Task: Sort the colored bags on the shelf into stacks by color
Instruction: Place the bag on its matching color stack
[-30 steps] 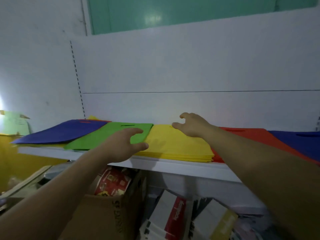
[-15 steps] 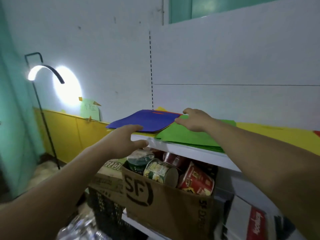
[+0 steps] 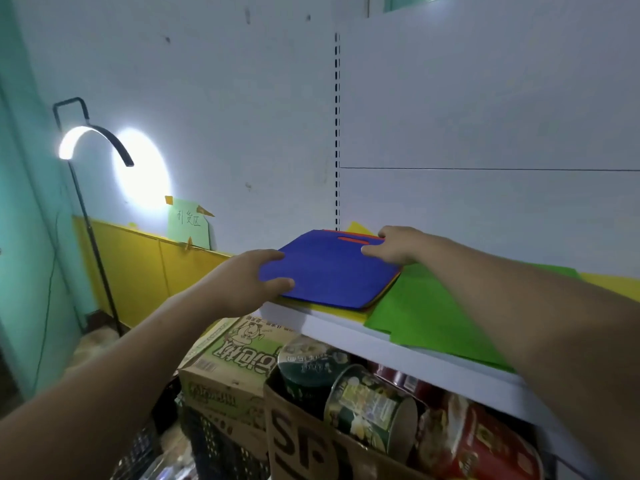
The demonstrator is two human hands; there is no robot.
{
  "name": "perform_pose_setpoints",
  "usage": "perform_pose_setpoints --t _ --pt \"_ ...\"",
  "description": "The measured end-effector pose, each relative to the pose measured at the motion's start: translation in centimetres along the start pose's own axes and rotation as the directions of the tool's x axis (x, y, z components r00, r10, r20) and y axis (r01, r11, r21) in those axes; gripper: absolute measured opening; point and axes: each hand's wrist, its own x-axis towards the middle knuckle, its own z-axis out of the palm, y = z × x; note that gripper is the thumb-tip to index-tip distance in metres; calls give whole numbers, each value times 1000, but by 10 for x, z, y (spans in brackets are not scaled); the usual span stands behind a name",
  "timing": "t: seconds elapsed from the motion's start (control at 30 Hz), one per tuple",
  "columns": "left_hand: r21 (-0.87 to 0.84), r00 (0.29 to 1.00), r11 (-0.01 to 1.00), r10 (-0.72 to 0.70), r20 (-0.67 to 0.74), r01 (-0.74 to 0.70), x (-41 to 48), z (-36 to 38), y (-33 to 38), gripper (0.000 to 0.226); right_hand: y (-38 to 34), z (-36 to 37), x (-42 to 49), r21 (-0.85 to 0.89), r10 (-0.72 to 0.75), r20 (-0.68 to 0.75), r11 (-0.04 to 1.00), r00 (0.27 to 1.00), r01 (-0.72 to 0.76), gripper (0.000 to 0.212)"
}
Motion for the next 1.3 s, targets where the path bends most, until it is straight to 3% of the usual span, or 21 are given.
perform_pose_setpoints --t 0.27,0.4,0.6,0.77,1.0,1.17,1.3 --pt "0 994 1000 10 105 -10 76 4 -37 59 2 18 44 -109 138 86 986 987 -129 75" --pt "66 978 994 67 199 -82 107 9 -55 56 -3 24 49 -146 238 104 964 966 -222 78" --pt "104 933 978 136 333 -180 139 17 -73 61 -14 29 44 -210 391 44 903 920 -374 74" --pt "94 925 961 219 312 -260 143 22 -77 54 -24 34 44 -247 494 -15 841 869 -482 74" --pt "29 940 972 219 263 -235 140 23 -81 56 -31 37 40 -162 466 -153 858 872 -487 57" --pt "13 954 981 186 235 -195 143 23 -83 55 -30 37 43 -157 448 -185 865 875 -477 52" --pt "1 951 989 144 274 -150 149 27 -88 53 -28 42 48 -242 463 -118 845 879 -477 44"
